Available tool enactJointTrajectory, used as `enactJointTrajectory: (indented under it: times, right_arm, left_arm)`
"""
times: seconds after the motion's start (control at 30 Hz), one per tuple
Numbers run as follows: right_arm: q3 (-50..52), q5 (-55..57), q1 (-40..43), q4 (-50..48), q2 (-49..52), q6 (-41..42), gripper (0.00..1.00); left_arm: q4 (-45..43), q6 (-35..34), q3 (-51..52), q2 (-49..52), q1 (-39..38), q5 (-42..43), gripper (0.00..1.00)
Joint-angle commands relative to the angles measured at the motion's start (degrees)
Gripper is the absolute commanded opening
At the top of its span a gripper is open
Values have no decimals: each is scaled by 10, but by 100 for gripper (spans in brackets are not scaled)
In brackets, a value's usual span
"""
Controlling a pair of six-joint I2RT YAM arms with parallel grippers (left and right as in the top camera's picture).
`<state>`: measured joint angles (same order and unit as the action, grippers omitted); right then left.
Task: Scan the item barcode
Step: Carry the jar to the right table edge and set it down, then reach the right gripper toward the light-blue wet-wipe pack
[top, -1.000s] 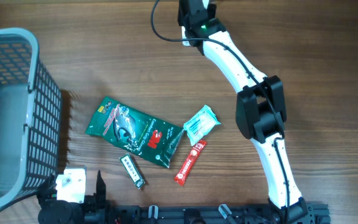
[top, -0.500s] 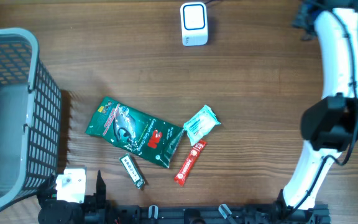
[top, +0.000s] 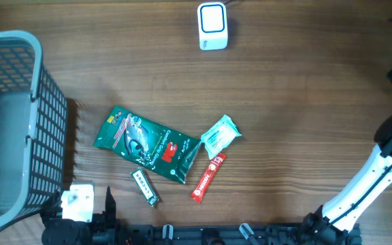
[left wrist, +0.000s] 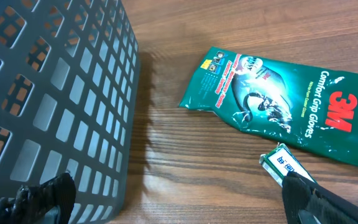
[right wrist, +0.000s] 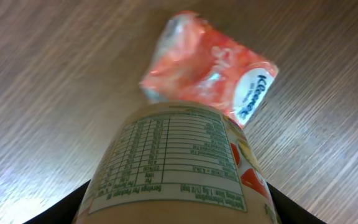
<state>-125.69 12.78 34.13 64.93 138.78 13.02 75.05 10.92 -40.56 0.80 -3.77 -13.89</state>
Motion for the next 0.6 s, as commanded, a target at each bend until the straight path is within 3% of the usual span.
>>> enactJointTrajectory:
  times: [0.0,0.07,0.1,0.47,0.57]
  right_arm:
    - [-3,-59,8,1,17,-9,79]
    - [-7,-73,8,5,12,-9,96]
    - [-10,-77,8,7,7,-9,100]
    - [-38,-87,6,-1,-215,72,100]
    - [-38,-203,-15,24,-267,82,100]
  left_arm:
    - [-2,9,-2,-4,-2,-6,100]
    - [-2,9,-2,-4,-2,-6,100]
    - [-2,9,-2,-4,-2,-6,100]
    - [-2,9,-2,-4,-2,-6,100]
    - [-2,9,-2,-4,-2,-6,100]
